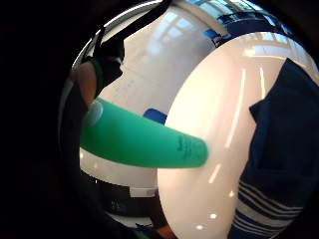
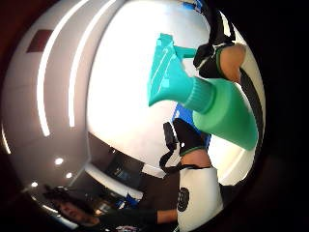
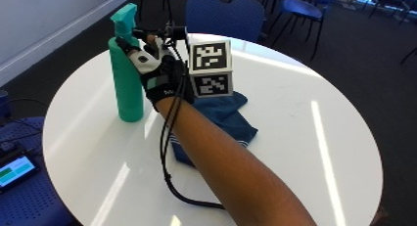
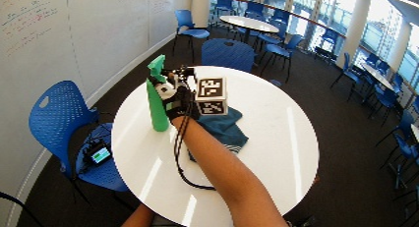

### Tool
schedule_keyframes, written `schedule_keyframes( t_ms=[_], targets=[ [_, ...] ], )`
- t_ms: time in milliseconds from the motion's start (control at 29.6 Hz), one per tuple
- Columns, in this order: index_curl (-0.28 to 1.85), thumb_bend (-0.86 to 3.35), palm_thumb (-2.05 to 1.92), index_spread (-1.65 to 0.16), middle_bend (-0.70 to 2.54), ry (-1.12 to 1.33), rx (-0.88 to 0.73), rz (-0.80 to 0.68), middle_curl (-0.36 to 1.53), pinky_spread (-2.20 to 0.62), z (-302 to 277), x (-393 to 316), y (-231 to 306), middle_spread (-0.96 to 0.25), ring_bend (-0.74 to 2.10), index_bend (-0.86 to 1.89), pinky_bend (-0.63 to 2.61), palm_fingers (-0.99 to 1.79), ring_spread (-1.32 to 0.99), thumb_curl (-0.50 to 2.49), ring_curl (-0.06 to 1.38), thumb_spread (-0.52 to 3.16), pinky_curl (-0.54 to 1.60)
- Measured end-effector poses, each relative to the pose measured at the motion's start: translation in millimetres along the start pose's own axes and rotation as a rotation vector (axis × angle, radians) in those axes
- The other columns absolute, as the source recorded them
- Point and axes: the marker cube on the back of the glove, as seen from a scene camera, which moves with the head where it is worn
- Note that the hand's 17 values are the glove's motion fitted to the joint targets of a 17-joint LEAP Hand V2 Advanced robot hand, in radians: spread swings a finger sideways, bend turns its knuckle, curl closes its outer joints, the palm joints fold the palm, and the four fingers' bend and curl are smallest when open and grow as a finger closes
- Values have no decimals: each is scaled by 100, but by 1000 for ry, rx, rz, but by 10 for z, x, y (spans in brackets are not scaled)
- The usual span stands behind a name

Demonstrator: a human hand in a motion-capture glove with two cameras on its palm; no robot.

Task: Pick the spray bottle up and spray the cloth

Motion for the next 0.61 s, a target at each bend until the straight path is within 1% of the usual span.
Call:
schedule_keyframes(
  t_ms=[135,338,508,609],
  targets=[
    [46,-4,74,-36,14,10,-32,-55,37,10,-34,-101,131,-16,30,26,17,86,-17,51,37,92,26],
    [44,-4,71,-38,14,-8,-107,-157,35,10,-89,-290,496,-15,29,21,19,85,-17,48,37,96,27],
    [42,-5,66,-39,16,4,-265,-198,34,10,-239,-365,736,-14,28,18,18,84,-16,45,36,98,28],
    [41,-6,60,-41,17,38,-362,-215,35,12,-372,-388,888,-14,26,17,18,75,-15,43,37,100,29]
  ],
)
